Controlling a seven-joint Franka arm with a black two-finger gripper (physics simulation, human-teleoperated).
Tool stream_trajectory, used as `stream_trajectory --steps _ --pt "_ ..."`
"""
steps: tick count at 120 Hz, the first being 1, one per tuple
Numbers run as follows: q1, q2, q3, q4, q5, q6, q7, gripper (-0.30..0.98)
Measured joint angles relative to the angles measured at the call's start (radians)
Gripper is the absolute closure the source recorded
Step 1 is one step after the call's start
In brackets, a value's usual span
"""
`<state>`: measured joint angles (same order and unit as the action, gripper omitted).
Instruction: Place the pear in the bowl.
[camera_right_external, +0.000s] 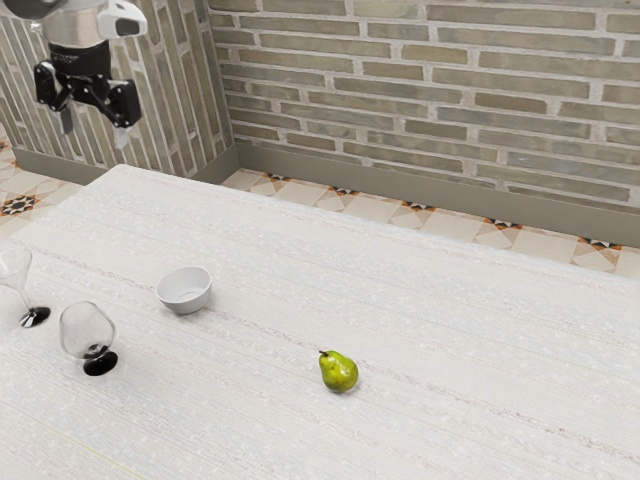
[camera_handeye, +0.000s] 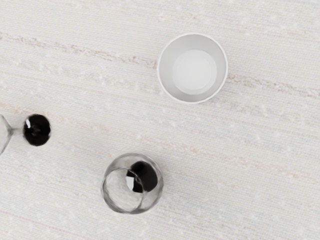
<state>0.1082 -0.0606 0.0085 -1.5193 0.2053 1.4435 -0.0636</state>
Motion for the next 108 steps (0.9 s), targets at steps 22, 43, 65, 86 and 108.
stream_trajectory --steps 22,43,65,86,108 --pt "-0.034 0.010 -0.007 -0.019 -0.006 0.008 -0.007 0.00" --pt "-0.088 0.079 -0.076 -0.076 -0.040 0.019 -0.011 0.00" --pt "-0.212 0.171 -0.137 -0.154 -0.096 0.079 -0.014 0.00" --pt "-0.274 0.247 -0.211 -0.193 -0.120 0.165 -0.016 0.00" --pt "-0.306 0.301 -0.220 -0.239 -0.130 0.278 -0.017 0.00"
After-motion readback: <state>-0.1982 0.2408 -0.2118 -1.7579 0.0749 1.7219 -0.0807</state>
